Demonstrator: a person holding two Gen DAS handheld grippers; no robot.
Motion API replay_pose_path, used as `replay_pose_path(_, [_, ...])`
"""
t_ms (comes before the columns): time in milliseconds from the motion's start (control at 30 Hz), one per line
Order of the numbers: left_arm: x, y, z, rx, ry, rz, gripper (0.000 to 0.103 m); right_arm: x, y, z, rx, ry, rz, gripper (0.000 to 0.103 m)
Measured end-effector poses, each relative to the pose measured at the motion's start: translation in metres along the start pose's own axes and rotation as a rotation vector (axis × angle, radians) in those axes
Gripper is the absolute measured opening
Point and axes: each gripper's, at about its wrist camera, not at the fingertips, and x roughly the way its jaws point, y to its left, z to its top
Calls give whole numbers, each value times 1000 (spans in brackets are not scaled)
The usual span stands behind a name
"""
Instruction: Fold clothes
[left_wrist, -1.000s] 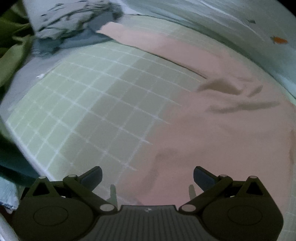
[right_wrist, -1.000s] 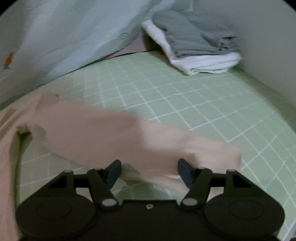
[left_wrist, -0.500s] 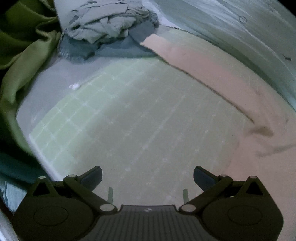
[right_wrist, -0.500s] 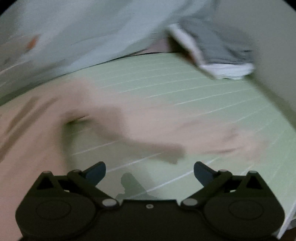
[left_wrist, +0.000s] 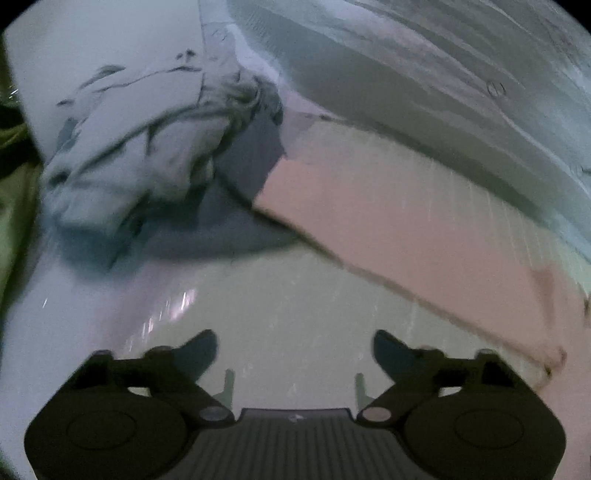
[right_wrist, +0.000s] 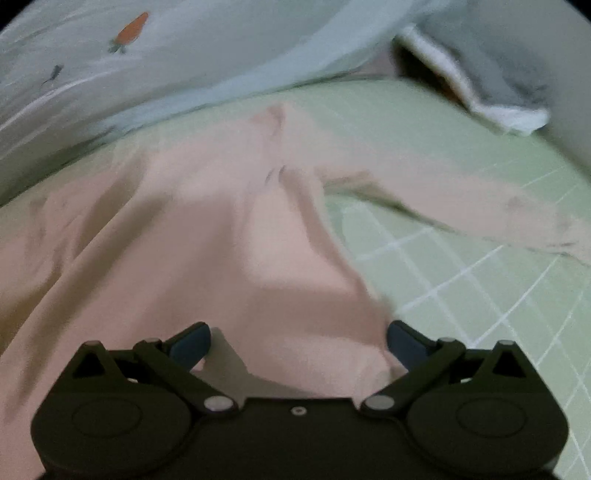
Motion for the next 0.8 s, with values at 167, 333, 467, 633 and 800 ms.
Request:
replay_pose_path(167, [45, 19, 50, -18, -28, -56, 29, 3, 3, 4, 28, 18, -27, 103])
replay_pose_path(333, [82, 28, 83, -24, -60, -18, 30, 6, 5, 8, 60, 46, -49, 103])
replay_pose_path(467, [97, 31, 93, -32, -41, -67, 36, 6, 9, 6, 94, 41, -79, 103])
replay_pose_path(633, [108, 25, 89, 6, -32, -69, 54, 5, 11, 4, 102, 37, -86, 103])
replay_pose_path(800, [116, 14, 77, 33, -13, -51, 51, 6, 10, 2, 103, 27, -85, 103])
